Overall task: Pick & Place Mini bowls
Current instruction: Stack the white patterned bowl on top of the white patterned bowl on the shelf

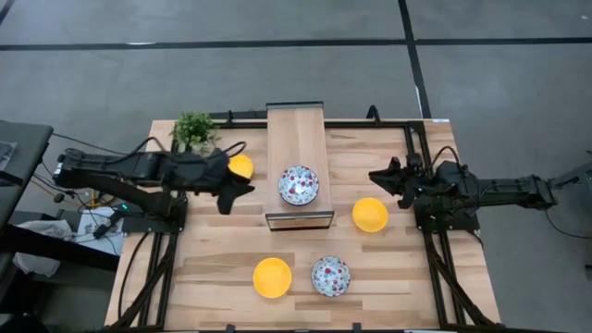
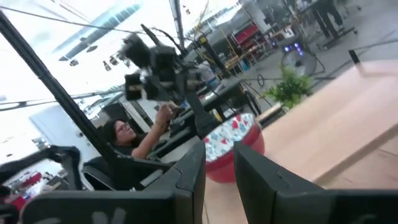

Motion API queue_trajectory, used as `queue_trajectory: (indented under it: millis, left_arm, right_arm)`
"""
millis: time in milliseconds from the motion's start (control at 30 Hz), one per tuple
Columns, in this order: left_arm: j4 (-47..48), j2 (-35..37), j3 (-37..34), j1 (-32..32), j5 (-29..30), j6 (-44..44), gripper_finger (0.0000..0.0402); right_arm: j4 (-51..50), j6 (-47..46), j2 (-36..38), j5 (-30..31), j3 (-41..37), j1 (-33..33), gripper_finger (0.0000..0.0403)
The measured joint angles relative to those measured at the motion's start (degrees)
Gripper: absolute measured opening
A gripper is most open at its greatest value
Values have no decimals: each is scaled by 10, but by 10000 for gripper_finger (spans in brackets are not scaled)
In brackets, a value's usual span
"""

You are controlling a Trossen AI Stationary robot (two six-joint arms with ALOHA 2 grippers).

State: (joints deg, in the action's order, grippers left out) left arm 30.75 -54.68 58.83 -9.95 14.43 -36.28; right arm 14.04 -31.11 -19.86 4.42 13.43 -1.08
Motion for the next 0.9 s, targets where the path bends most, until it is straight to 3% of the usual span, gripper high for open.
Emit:
queue_trajectory:
  millis: [233,533,900]
  left_arm:
    - [-92,125,-157,-19,24,0,140]
    - [-133,245,-289,-21,27,3,140]
    - [-154,345,-374,-21,70,15,140]
  right_arm:
    - [63,0,-5,-44,3,50,72]
    - [50,1,-102,-21,85,146,72]
    - [-206,-135,-296,-17,237,218,72]
